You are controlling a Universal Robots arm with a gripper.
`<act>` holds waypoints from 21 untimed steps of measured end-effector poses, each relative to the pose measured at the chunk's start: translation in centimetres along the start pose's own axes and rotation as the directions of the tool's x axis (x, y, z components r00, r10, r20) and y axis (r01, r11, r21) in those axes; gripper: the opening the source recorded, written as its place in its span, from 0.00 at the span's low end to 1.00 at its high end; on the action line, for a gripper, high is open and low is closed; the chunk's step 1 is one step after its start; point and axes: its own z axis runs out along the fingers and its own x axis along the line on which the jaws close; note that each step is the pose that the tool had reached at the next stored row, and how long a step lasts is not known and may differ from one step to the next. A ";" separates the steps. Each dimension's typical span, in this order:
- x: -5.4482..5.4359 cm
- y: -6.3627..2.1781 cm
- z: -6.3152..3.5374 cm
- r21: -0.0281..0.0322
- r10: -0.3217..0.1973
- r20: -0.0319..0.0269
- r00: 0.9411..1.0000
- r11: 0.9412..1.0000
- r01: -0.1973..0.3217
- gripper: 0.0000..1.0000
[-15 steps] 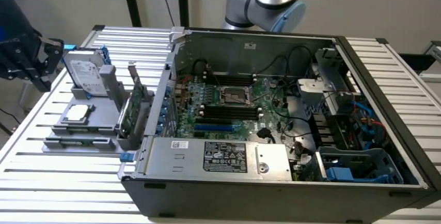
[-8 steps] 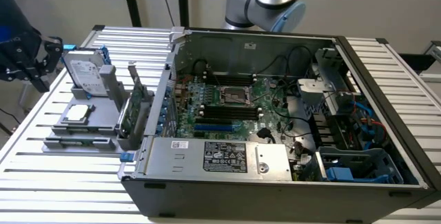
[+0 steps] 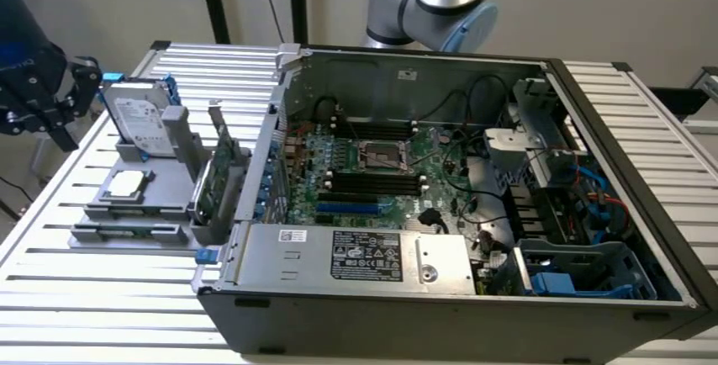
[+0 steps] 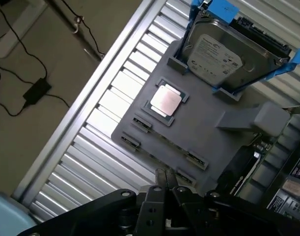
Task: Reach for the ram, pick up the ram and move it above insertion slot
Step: 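Pick up the ram and move it above insertion slot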
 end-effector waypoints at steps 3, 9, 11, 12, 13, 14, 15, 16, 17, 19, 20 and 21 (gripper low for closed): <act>0.0 0.00 0.00 0.000 -0.055 -0.006 0.998 0.998 0.055 0.11; 0.0 0.00 0.00 -0.002 -0.163 -0.018 0.987 0.987 0.162 0.11; 0.0 -0.01 0.00 -0.002 -0.199 -0.022 0.980 0.980 0.199 0.11; 0.0 -0.01 0.00 -0.002 -0.216 -0.023 0.976 0.976 0.216 0.11; 0.0 0.00 0.00 -0.002 -0.234 -0.024 0.972 0.972 0.234 0.11; 0.0 0.00 0.00 0.000 -0.251 -0.024 0.968 0.968 0.251 0.11; 0.0 0.00 -0.01 0.003 -0.267 -0.023 0.963 0.964 0.267 0.11; 0.0 0.01 -0.01 0.007 -0.282 -0.021 0.959 0.959 0.282 0.11; 0.0 0.00 -0.02 0.011 -0.296 -0.019 0.955 0.955 0.296 0.11; 0.0 0.00 0.00 0.021 -0.323 -0.013 0.946 0.946 0.324 0.11; 0.0 0.00 -0.01 0.027 -0.337 -0.011 0.941 0.941 0.337 0.11; 0.0 0.00 -0.01 0.032 -0.352 -0.008 0.936 0.935 0.352 0.11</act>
